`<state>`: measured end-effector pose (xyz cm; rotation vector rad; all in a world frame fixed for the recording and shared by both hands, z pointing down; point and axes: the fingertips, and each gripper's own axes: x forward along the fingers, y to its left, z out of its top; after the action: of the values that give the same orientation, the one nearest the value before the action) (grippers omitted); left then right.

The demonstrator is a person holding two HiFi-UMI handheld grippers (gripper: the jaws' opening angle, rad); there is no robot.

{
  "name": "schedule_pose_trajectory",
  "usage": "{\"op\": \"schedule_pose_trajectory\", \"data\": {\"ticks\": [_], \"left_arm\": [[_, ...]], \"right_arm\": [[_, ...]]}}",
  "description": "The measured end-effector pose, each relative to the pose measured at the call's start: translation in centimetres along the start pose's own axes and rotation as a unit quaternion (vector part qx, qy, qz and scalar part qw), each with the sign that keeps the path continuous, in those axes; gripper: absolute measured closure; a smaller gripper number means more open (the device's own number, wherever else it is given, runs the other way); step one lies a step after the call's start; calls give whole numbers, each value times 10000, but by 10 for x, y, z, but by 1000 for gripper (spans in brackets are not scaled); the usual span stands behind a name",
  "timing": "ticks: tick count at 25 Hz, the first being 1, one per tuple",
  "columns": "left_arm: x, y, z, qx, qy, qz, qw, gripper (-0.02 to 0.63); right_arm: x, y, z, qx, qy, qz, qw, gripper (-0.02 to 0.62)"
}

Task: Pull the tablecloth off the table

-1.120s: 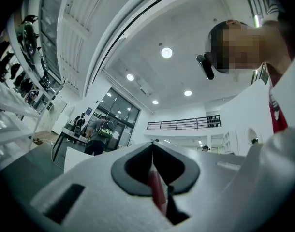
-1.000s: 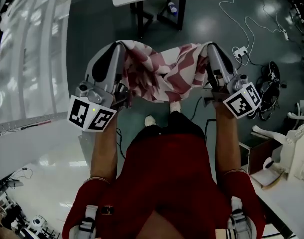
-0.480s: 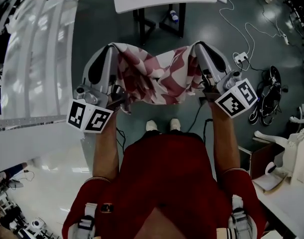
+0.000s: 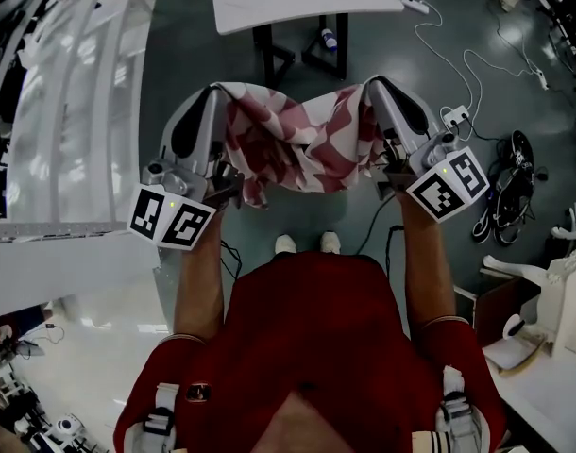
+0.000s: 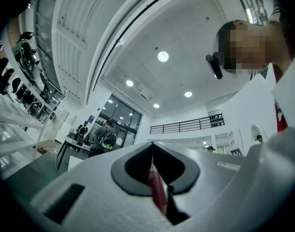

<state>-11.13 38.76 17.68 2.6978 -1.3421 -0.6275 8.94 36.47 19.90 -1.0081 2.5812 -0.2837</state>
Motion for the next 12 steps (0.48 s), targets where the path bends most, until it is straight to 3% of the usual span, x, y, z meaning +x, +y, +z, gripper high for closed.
{"op": "schedule_pose_trajectory", "data": {"ticks": [12], "left_arm": [[11, 2, 1, -46, 83, -47, 9999, 598]], "right_arm": [[5, -3, -6, -94, 168, -73, 9998, 583]]}}
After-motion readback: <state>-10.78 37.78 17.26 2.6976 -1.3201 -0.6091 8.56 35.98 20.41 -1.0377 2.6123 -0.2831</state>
